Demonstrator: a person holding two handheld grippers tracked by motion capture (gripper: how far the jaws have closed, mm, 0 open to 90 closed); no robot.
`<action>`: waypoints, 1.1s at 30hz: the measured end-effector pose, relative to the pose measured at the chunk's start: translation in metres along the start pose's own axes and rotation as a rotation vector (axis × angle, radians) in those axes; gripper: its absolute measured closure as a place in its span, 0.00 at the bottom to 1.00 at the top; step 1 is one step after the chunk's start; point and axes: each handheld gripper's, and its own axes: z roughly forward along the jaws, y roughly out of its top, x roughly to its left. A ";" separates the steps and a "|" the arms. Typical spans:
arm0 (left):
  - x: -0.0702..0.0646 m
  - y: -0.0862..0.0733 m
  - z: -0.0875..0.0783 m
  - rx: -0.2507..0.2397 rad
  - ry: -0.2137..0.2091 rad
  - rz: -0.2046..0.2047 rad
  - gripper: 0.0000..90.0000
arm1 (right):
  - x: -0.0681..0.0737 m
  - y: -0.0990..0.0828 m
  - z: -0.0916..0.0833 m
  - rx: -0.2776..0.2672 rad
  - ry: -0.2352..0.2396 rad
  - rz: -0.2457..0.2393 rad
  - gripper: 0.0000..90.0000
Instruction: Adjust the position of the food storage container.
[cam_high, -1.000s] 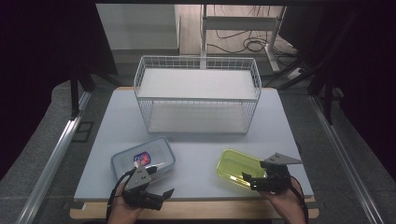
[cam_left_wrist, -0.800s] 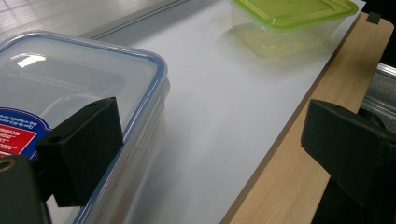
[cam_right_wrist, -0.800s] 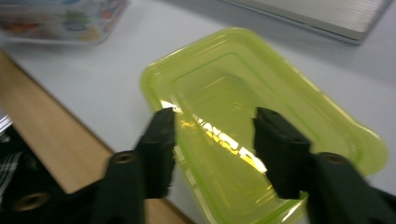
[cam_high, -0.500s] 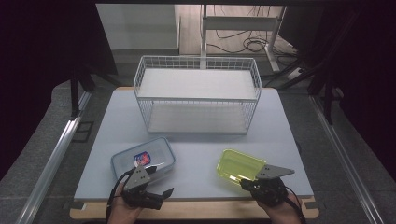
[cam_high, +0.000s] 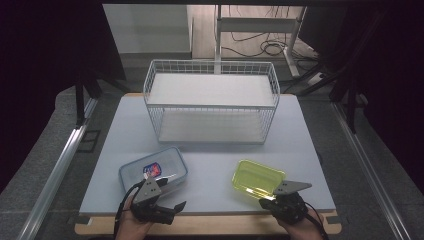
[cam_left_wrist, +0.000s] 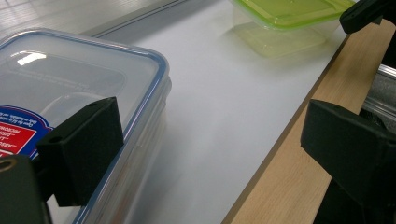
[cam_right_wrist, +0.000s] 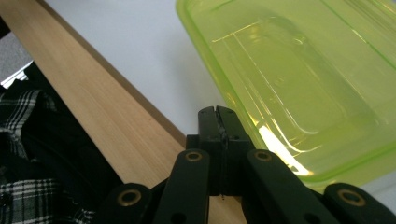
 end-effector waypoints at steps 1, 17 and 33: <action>0.000 0.000 0.000 -0.001 0.000 -0.001 0.07 | -0.001 0.000 -0.001 0.002 -0.008 0.001 0.99; 0.002 0.000 0.000 -0.006 0.017 -0.009 0.07 | -0.028 -0.001 -0.008 -0.015 -0.068 0.069 0.99; 0.004 0.000 -0.001 -0.011 0.026 -0.014 0.07 | 0.001 0.081 0.044 -0.077 -0.016 -0.088 0.99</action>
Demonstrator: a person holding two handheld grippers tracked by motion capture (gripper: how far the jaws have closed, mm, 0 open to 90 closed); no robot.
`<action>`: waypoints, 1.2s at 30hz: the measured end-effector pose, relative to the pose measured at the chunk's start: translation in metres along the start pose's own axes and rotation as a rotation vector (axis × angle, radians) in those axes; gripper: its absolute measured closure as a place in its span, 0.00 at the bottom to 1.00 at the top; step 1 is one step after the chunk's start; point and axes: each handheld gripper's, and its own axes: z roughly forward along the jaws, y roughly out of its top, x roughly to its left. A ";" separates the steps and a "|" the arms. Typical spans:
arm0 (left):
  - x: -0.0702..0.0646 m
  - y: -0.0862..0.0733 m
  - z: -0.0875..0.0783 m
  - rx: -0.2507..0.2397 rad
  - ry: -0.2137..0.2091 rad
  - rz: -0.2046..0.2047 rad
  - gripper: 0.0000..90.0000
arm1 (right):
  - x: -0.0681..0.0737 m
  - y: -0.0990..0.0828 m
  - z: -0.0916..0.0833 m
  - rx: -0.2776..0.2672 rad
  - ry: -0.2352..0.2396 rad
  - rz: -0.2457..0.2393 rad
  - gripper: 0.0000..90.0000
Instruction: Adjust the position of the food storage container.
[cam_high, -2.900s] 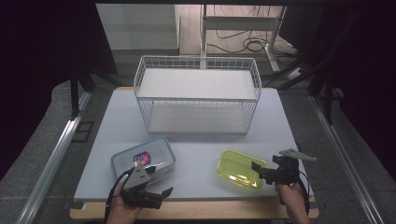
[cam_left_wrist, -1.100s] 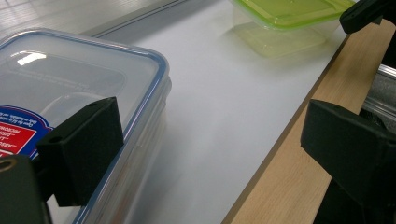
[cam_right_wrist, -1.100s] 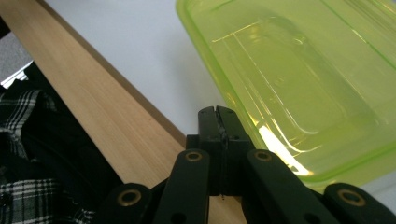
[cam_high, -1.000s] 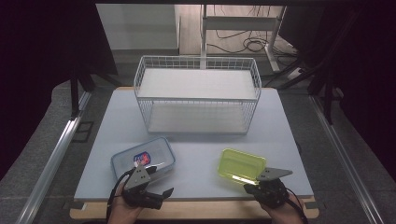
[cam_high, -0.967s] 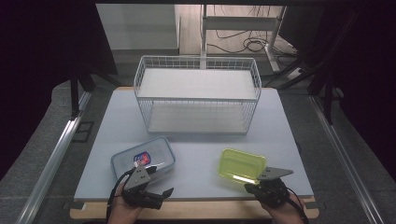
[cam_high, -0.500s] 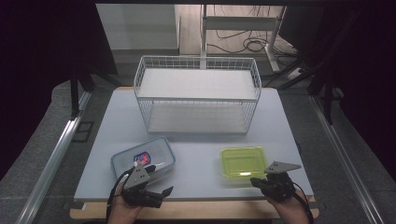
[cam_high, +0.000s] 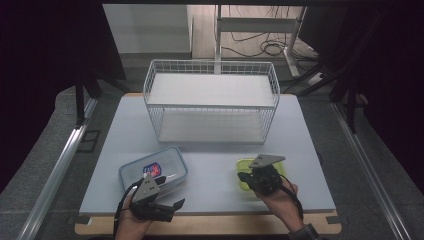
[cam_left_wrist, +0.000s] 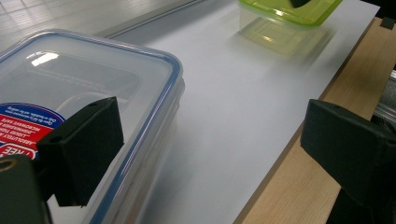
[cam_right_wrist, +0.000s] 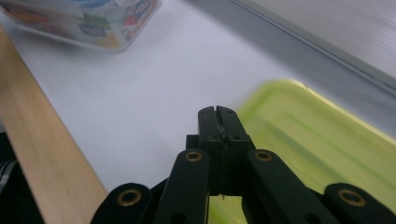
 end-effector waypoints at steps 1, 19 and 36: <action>0.000 0.000 0.000 0.000 0.000 -0.001 0.07 | 0.002 0.005 0.007 0.012 0.006 -0.003 0.99; -0.001 0.000 0.000 0.004 -0.009 0.002 0.07 | -0.020 0.001 0.026 0.107 -0.086 0.016 0.99; -0.003 0.001 0.001 0.018 -0.008 0.004 0.07 | -0.065 -0.030 -0.008 0.112 -0.186 0.125 0.99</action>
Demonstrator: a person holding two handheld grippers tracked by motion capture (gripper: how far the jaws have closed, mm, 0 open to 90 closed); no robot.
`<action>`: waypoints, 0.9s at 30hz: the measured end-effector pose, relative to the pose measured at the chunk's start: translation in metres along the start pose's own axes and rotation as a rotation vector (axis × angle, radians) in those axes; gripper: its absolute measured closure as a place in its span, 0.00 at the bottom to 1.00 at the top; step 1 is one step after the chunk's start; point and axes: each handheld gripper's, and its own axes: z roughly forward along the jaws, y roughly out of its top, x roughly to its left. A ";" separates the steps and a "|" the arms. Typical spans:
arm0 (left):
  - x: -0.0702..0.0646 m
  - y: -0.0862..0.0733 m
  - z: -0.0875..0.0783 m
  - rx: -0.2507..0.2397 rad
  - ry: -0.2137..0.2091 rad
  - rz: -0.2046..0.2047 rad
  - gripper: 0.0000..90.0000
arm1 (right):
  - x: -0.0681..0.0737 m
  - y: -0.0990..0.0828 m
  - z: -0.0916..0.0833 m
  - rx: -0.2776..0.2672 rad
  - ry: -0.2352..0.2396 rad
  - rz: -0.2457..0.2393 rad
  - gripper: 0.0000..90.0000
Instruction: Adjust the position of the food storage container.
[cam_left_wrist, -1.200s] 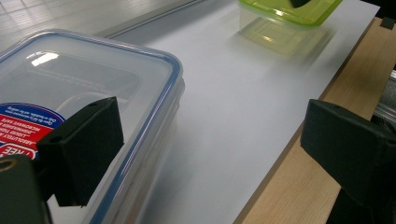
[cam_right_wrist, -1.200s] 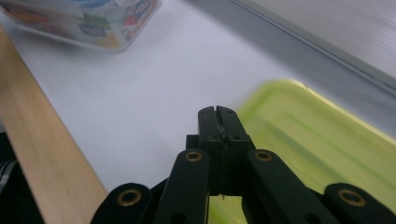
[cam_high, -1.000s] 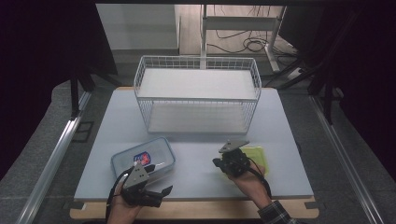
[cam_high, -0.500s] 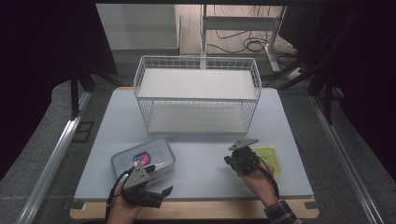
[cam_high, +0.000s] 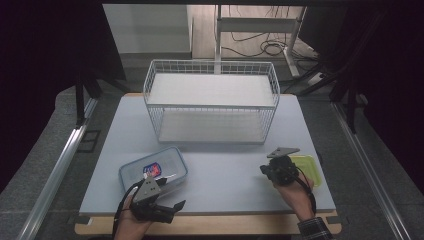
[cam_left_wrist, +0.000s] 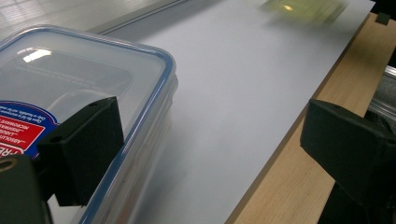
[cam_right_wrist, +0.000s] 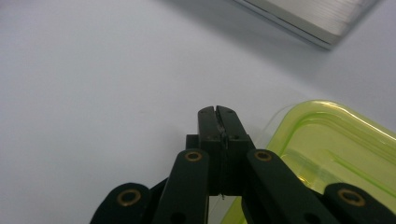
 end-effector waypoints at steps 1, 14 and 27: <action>0.000 0.000 0.000 0.001 0.000 -0.002 0.07 | -0.004 -0.002 -0.001 -0.001 -0.005 0.012 0.99; 0.022 0.004 -0.029 0.001 0.128 -0.048 0.25 | 0.001 -0.001 -0.004 -0.044 0.023 0.009 0.98; 0.085 -0.026 -0.078 -0.006 0.309 -0.238 1.00 | 0.011 0.000 0.003 -0.032 0.042 -0.017 0.97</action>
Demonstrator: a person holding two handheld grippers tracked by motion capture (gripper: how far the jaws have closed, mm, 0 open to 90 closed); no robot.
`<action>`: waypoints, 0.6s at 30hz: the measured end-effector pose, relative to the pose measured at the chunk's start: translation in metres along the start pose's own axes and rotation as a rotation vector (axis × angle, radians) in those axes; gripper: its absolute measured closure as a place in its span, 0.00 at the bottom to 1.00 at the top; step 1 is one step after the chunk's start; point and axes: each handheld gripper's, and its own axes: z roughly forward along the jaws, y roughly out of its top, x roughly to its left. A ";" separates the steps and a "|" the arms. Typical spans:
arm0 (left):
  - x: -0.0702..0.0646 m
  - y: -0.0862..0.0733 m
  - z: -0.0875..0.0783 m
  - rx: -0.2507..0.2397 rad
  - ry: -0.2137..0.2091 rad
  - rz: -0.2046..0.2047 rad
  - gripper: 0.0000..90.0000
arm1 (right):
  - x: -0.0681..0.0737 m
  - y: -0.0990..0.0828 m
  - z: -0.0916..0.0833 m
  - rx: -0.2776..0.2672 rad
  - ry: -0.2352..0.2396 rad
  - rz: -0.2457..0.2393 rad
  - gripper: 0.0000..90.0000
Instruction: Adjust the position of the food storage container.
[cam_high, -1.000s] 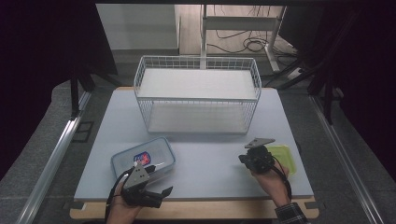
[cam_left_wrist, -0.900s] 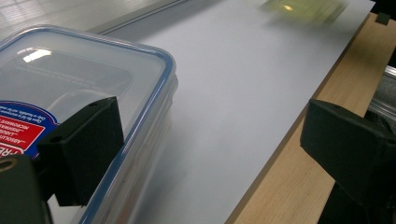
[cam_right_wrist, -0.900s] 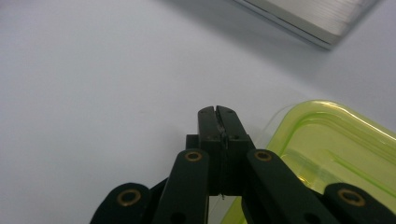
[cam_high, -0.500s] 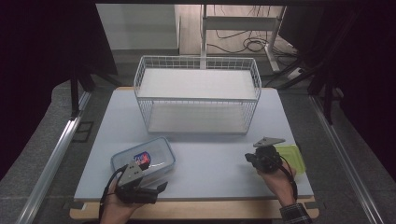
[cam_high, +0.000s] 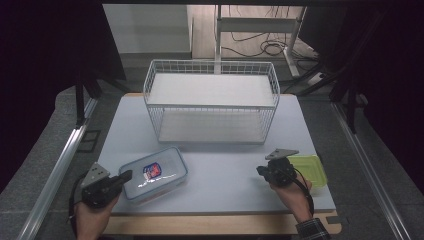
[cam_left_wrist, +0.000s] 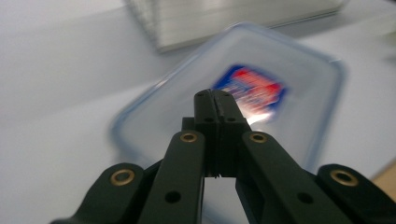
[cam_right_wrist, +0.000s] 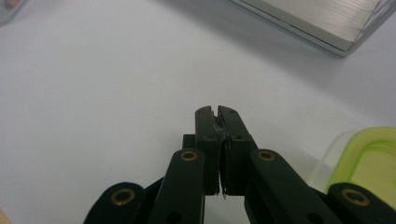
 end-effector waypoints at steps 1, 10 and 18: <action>0.007 -0.003 0.000 0.016 0.033 -0.016 1.00 | 0.001 0.000 0.000 0.001 0.001 -0.003 0.97; 0.039 -0.020 0.006 0.122 0.093 -0.110 1.00 | 0.005 0.001 0.003 -0.002 0.011 -0.013 0.96; 0.033 -0.020 0.019 0.177 0.093 -0.081 1.00 | 0.008 0.002 0.004 -0.007 0.020 -0.020 0.95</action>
